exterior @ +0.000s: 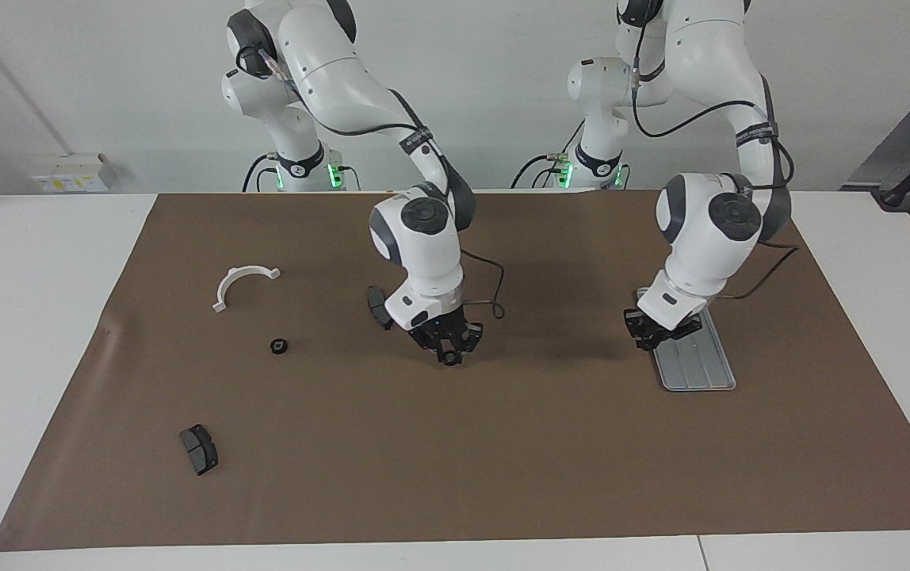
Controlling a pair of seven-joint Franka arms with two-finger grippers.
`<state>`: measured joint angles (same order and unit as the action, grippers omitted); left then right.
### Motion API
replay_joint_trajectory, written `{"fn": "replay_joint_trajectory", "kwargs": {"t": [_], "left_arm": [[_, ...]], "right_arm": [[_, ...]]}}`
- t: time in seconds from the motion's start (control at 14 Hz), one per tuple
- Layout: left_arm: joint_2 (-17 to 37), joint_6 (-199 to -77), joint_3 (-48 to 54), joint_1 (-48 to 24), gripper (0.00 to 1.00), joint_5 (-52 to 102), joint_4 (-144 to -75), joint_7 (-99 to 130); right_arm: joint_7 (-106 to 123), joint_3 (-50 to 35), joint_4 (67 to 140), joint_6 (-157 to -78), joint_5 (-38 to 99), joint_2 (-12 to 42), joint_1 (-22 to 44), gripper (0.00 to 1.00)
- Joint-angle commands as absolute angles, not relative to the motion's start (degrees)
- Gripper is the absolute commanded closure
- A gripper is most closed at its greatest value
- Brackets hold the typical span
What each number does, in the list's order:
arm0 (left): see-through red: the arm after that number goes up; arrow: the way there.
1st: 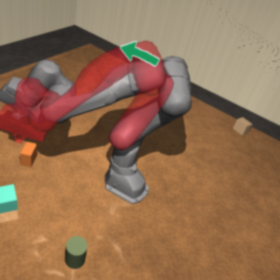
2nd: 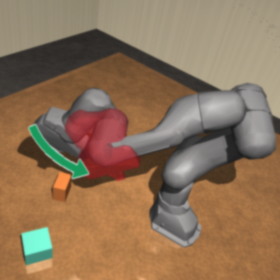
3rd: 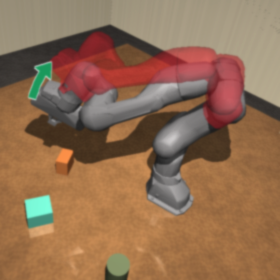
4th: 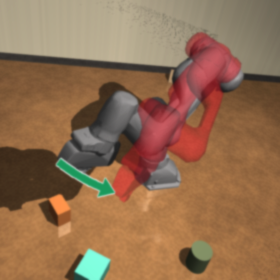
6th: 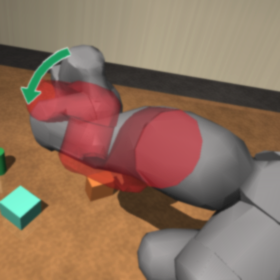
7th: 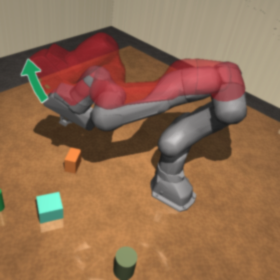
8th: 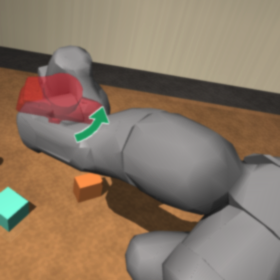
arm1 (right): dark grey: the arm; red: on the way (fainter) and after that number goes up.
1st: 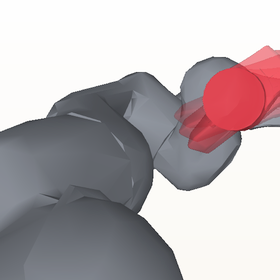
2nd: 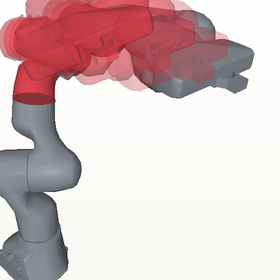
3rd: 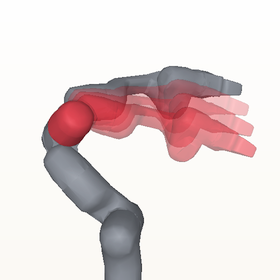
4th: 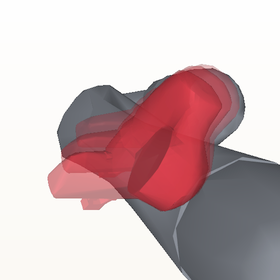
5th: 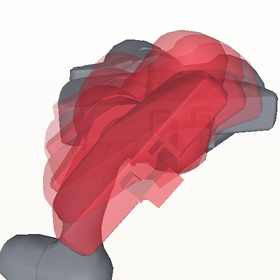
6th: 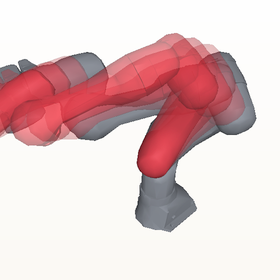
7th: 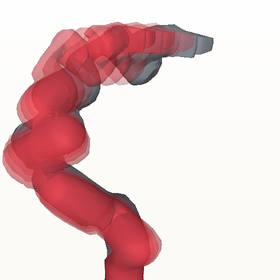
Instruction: Pick bearing gear from pile to tray
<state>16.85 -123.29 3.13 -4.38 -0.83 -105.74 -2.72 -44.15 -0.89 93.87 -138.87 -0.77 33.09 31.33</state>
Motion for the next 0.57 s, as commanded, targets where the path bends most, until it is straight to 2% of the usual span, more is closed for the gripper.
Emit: {"fn": "replay_joint_trajectory", "kwargs": {"t": [0.0, 0.36, 0.43, 0.5], "left_arm": [[14.9, -123.6, 3.8, 0.6, 1.00, -0.5, -109.0, -9.2], [14.4, -129.7, 3.8, 5.0, 1.00, 1.9, -115.1, -13.6], [14.4, -130.7, 3.8, 5.0, 1.00, 1.9, -115.9, -13.6], [14.4, -130.9, 3.8, 4.9, 1.00, 2.8, -116.2, -13.6]], "right_arm": [[-46.4, -0.7, 91.8, -140.3, -0.8, 34.2, 32.2, 1.00], [-49.0, -0.8, 92.2, -143.5, -0.8, 34.3, 33.6, 1.00], [-49.0, -0.8, 92.2, -143.6, -0.8, 34.3, 33.6, 0.91], [-48.9, -0.8, 92.1, -143.6, -0.8, 34.3, 33.6, 0.60]]}}
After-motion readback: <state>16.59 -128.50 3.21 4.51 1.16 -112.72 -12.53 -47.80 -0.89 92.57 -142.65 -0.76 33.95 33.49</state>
